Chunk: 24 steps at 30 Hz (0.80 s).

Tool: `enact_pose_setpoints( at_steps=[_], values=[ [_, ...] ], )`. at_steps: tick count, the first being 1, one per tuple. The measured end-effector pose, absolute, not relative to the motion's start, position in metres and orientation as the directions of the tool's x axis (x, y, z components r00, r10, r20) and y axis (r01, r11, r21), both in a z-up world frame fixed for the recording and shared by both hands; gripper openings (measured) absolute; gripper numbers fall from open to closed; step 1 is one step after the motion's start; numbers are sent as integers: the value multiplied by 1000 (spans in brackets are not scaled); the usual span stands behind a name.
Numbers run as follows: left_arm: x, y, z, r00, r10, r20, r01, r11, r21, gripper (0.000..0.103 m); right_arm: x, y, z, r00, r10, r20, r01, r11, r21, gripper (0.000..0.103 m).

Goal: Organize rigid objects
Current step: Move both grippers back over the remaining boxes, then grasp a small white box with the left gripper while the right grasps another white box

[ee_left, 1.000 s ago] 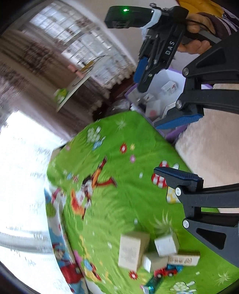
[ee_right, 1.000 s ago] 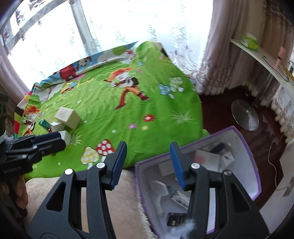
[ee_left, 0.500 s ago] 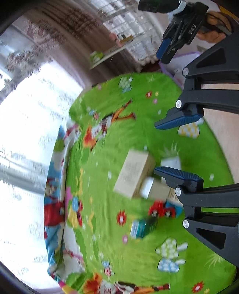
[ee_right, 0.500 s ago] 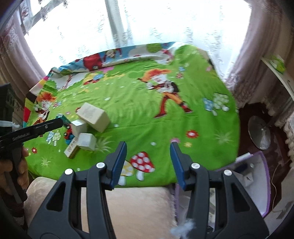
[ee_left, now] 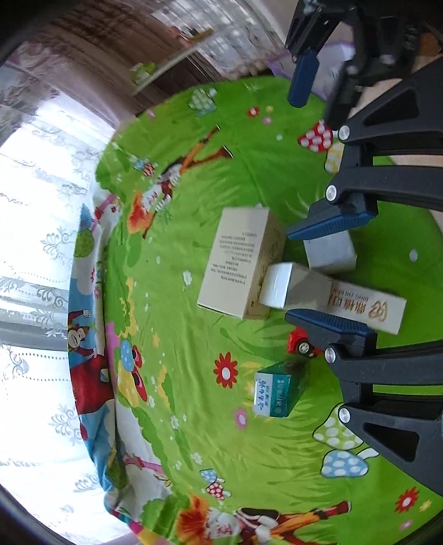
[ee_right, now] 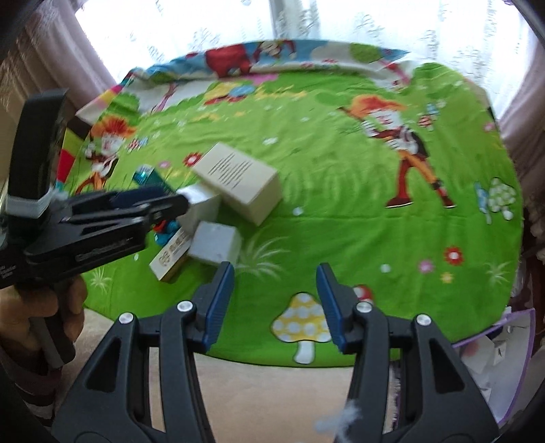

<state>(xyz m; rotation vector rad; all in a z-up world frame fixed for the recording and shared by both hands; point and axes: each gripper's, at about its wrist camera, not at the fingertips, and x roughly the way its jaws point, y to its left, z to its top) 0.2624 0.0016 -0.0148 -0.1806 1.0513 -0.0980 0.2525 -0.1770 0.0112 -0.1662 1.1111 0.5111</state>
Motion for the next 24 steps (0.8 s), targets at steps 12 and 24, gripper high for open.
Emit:
enact_pose_setpoints(
  at_steps=[12,24],
  values=[
    [277,-7,-42,450,-128,-884,28,991,-129,43,243,-146,-19,266,305,-914,-529,839,125,54],
    [266,8,-17,531,-224,-817,10,966,-259,38,242,-129,-27,250,322,-913,-539,830,145,54]
  ],
)
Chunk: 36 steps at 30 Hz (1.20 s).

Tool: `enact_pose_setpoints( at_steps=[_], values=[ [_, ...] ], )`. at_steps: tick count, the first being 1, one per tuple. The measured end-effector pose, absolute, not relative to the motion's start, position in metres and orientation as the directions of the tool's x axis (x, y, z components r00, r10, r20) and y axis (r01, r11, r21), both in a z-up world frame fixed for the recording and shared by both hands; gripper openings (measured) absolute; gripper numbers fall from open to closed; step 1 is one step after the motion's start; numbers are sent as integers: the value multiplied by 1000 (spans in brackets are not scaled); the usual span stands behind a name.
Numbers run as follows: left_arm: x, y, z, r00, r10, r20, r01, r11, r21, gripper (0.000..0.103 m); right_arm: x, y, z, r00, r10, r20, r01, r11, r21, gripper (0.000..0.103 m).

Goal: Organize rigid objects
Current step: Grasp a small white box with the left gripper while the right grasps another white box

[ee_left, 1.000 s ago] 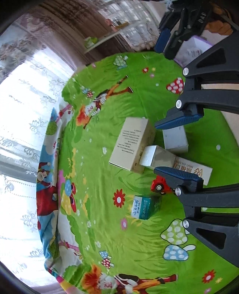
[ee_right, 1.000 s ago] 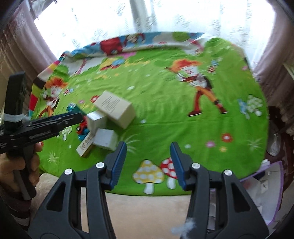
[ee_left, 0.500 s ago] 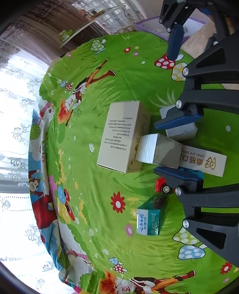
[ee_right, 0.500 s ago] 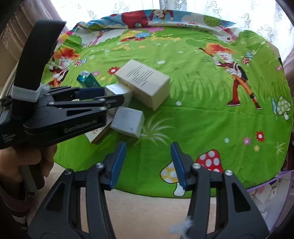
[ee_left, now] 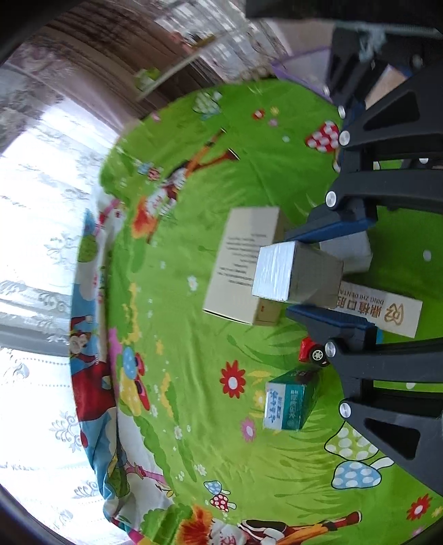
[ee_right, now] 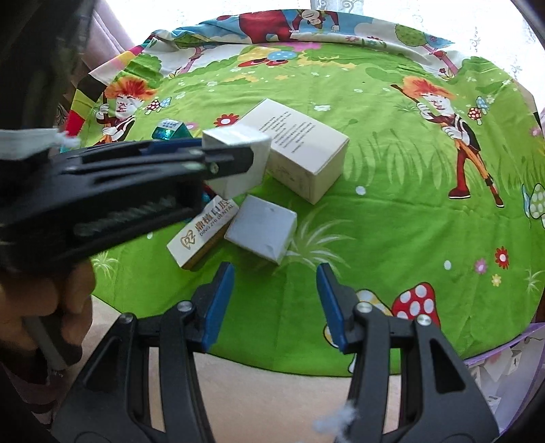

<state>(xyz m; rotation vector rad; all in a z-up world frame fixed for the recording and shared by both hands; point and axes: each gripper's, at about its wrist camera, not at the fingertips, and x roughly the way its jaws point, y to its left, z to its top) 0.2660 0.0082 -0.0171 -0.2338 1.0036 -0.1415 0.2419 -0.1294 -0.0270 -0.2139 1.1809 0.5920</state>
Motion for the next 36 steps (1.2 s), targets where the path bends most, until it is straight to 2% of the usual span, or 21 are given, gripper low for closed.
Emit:
enact_pose_setpoints(
  at_steps=[6,13,28,32,36],
  values=[
    [252,24,-1,583,-259,-770,-27,941,-337,38,249,-122,-32,217,335,-917,-515,837,184,54],
    [240,39,14,632,-253,-733,-54,929,-367,38,263,-107,-38,176,346,-922,-462,855,233,54],
    [230,49,23,662,-245,-708,-74,919,-388,38,274,-79,-42,249,246,-937,-466,878,107,55],
    [228,49,24,665,-242,-707,-77,919,-387,38,272,-84,-45,250,238,-938,-443,890,107,70],
    [228,48,24,663,-241,-708,-79,919,-387,38,274,-89,-49,242,229,-943,-422,900,110,70]
  ],
)
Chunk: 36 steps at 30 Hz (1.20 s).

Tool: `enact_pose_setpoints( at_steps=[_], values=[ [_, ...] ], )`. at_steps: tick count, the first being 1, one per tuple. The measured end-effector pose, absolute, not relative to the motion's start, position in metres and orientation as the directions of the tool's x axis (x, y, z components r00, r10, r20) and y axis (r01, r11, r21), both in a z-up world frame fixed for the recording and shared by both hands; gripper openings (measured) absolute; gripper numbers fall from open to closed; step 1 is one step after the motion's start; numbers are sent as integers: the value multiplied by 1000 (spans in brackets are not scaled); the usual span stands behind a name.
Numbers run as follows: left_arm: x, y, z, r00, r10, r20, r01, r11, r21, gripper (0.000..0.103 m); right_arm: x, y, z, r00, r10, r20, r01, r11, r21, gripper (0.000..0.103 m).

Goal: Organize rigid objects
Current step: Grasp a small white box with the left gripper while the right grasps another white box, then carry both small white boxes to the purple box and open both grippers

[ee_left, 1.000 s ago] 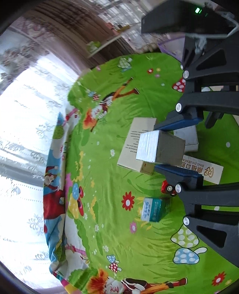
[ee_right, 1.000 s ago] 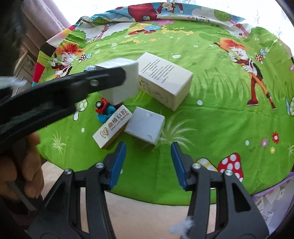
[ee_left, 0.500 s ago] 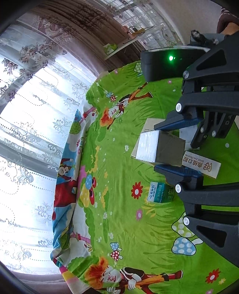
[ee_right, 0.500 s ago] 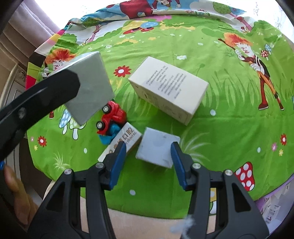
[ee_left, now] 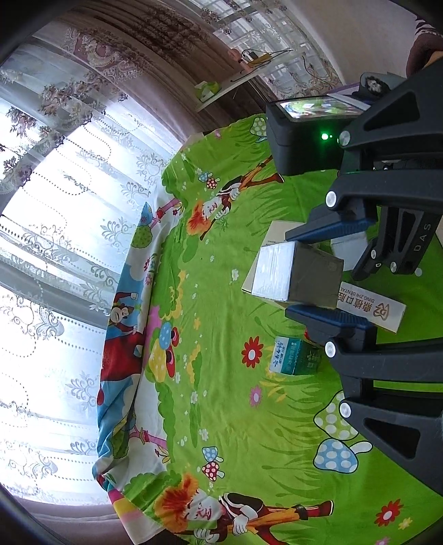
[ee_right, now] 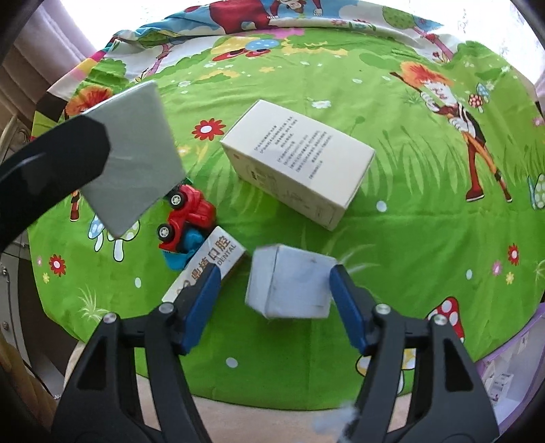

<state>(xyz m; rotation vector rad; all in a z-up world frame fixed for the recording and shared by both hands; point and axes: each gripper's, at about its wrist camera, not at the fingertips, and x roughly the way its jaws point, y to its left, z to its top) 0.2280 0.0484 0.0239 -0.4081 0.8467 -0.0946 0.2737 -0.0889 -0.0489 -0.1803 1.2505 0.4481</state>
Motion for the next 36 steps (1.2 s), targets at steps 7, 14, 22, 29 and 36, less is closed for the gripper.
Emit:
enact_pose_setpoints(
  at_steps=[7,14,22,29,36],
  values=[
    [228,48,22,659,-243,-712,-82,918,-389,38,280,-105,-51,226,244,-943,-356,922,153,70],
    [227,48,23,659,-244,-711,-81,918,-389,38,279,-104,-56,193,265,-945,-354,917,184,71],
    [227,45,23,656,-244,-715,-79,919,-386,38,272,-93,-59,189,258,-947,-405,900,164,65],
    [225,33,32,655,-236,-718,-70,927,-368,38,262,-105,-54,203,283,-937,-419,890,178,50],
    [225,2,46,644,-248,-724,-20,940,-340,38,253,-159,-26,271,336,-902,-367,902,226,50]
  ],
)
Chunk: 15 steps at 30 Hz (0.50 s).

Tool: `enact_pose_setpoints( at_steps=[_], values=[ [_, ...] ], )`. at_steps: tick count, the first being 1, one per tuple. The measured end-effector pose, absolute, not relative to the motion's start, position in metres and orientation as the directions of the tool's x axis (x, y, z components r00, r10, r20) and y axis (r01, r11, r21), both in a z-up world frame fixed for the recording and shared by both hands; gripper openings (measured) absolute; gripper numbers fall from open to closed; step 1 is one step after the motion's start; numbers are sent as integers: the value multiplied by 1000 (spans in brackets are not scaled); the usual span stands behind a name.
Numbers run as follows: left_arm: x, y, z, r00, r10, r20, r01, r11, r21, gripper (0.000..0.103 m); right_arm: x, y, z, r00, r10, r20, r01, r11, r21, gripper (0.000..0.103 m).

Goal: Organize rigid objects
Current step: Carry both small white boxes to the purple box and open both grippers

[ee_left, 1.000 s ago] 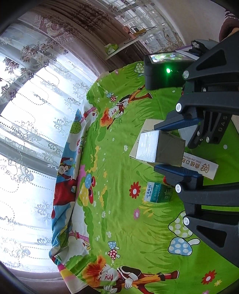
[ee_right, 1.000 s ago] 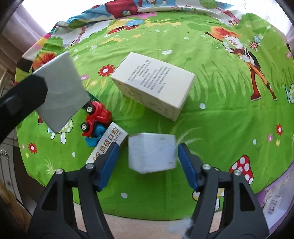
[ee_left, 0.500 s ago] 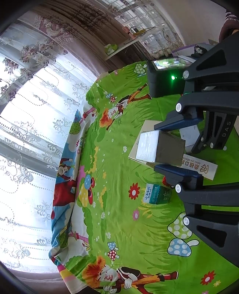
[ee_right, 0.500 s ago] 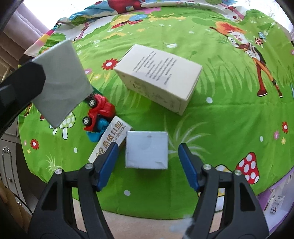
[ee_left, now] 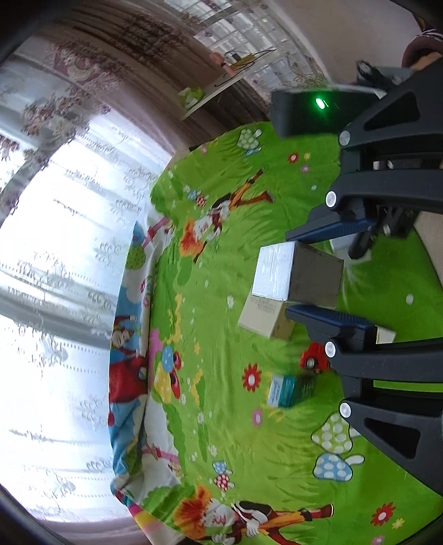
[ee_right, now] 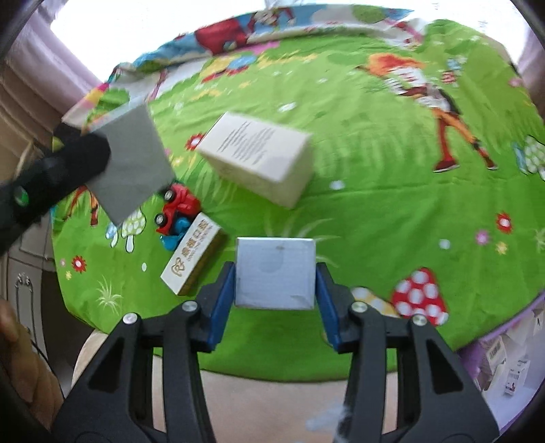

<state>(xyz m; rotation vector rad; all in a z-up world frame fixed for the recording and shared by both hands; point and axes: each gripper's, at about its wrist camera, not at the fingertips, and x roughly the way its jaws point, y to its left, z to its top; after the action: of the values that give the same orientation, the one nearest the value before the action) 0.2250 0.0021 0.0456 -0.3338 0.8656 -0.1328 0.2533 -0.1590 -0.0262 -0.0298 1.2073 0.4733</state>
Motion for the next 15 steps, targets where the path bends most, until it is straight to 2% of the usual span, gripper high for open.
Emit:
enact_pose_setpoints(
  at_steps=[8,15],
  values=[
    [230,-62,52,588,-310,-747,102,945,-312,38,255,-236,7,383,333,-862,-266,933,242,50],
    [234,-142,48,499,-388,-775,260,920,-293,38,241,-327,23,475,258,-841,-139,966,218,50]
  ],
)
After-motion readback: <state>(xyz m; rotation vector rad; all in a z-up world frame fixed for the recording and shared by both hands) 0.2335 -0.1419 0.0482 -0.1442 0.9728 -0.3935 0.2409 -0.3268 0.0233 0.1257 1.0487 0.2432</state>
